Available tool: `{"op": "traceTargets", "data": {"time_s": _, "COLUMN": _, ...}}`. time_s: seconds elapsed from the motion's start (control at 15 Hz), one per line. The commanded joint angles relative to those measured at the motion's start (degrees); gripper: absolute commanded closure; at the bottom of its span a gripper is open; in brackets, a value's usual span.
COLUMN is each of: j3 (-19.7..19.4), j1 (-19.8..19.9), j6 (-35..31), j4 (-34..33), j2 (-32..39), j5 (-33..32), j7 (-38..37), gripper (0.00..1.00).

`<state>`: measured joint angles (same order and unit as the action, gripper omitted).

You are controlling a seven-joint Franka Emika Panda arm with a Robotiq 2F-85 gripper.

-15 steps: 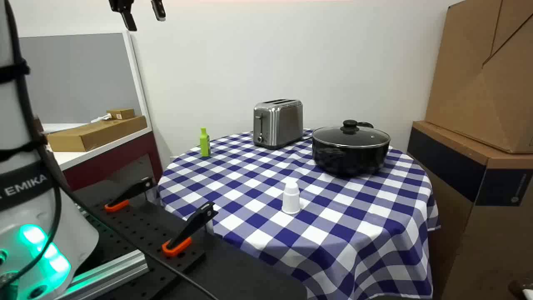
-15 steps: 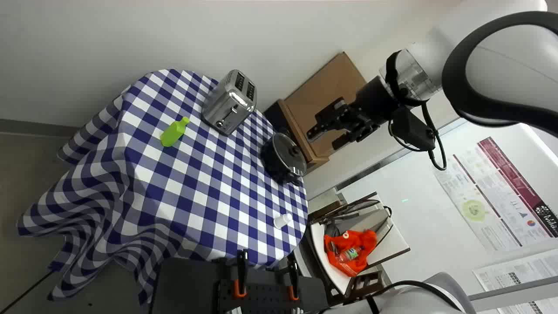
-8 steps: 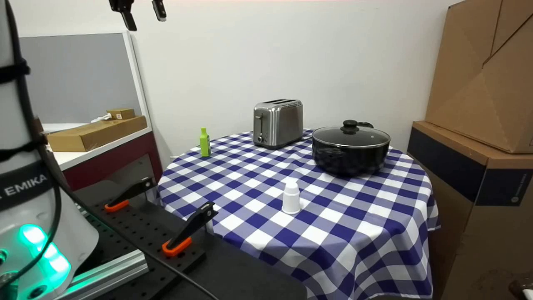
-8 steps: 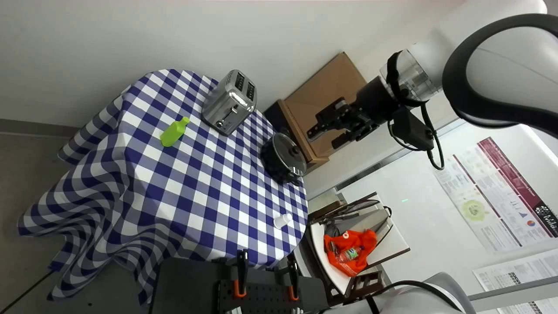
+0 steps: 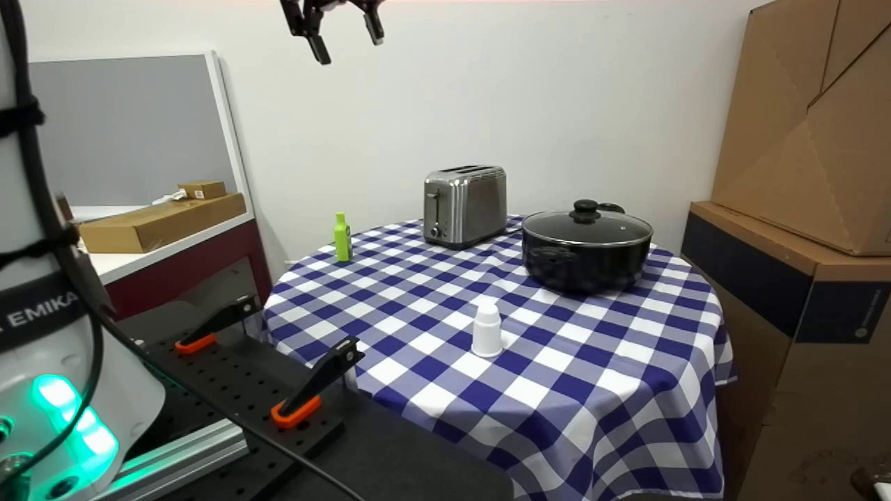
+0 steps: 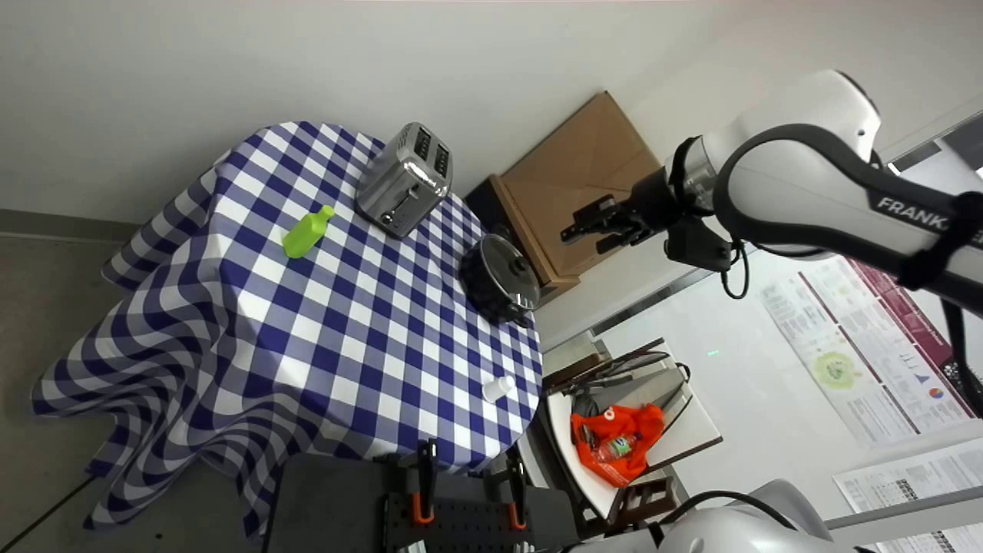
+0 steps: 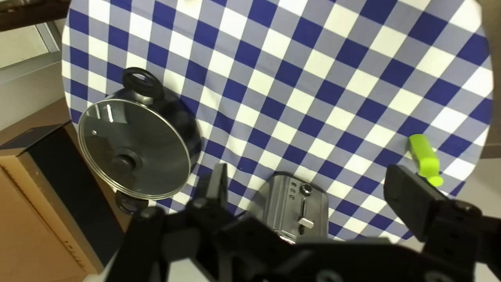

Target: Remove the glass lid from the black pot

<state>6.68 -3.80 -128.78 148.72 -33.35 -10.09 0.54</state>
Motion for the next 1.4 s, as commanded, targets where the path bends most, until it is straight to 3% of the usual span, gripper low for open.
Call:
{"op": "traceTargets", "data": {"time_s": 0.0, "j3": -5.9, "j1": 3.6, "j6": -7.9, "j4": -4.7, "j2": 11.7, "j5": -2.2, "j7": 6.0, "gripper": 0.0}}
{"op": "traceTargets", "data": {"time_s": 0.4, "j3": -11.5, "j1": 6.1, "j6": -13.2, "j4": -18.1, "j2": 30.8, "j5": 1.0, "j7": 12.8, "gripper": 0.0}}
{"op": "traceTargets", "data": {"time_s": 0.8, "j3": -11.8, "j1": 8.7, "j6": -11.8, "j4": -34.9, "j2": 46.9, "j5": 2.6, "j7": 14.6, "gripper": 0.0}}
{"op": "traceTargets", "data": {"time_s": 1.33, "j3": -10.9, "j1": 14.4, "j6": -9.8, "j4": -53.0, "j2": 62.9, "j5": 5.8, "j7": 16.4, "gripper": 0.0}}
